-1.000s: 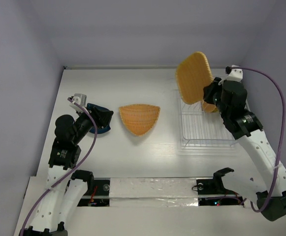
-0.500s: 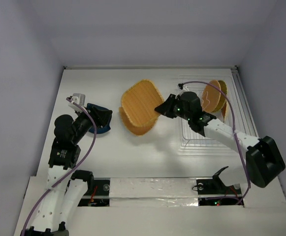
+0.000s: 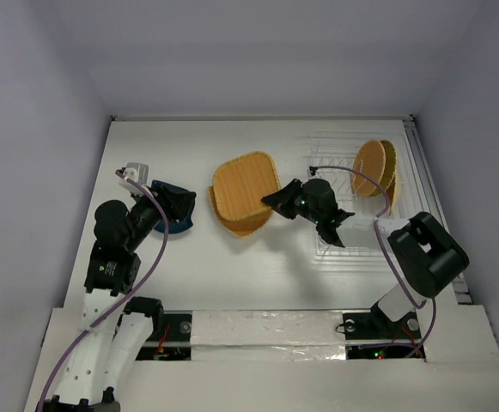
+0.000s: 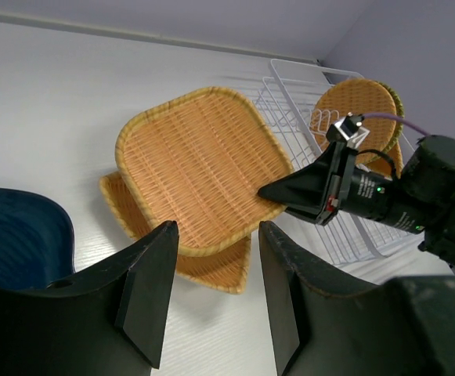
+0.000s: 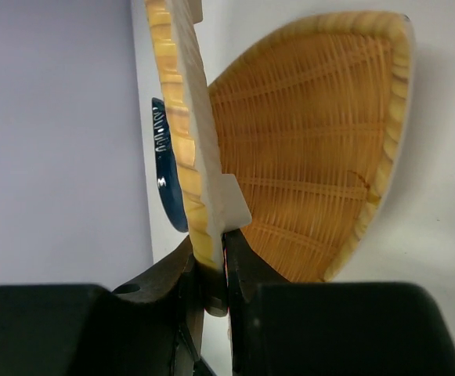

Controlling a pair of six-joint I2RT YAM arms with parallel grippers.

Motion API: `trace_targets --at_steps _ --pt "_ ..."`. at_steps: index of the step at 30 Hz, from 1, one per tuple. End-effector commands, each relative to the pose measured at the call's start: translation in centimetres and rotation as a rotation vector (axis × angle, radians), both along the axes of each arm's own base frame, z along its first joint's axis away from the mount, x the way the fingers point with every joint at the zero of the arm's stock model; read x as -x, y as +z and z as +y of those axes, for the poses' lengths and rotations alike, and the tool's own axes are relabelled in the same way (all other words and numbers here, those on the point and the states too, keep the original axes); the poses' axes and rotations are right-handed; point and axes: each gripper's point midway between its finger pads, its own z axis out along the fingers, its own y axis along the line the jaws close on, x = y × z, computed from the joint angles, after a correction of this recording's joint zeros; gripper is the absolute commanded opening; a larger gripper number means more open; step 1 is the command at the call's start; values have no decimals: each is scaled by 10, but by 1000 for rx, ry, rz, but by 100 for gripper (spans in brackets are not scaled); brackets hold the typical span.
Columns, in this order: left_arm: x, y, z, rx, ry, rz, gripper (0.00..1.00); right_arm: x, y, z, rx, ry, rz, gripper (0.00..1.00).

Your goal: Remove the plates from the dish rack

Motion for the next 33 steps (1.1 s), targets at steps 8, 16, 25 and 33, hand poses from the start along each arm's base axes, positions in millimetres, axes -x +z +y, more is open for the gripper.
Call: trace_targets --at_steps 8,16,25,33 --pt "1 22 -2 15 -16 -75 42 -3 42 15 -274 8 -84 0" --pt "2 24 -2 17 -19 -79 42 6 22 9 -298 3 -36 8" --pt "2 24 -2 17 -20 -81 42 21 12 19 -300 54 -18 12" --pt "3 25 -3 17 -23 -84 42 11 25 15 -86 15 -99 32"
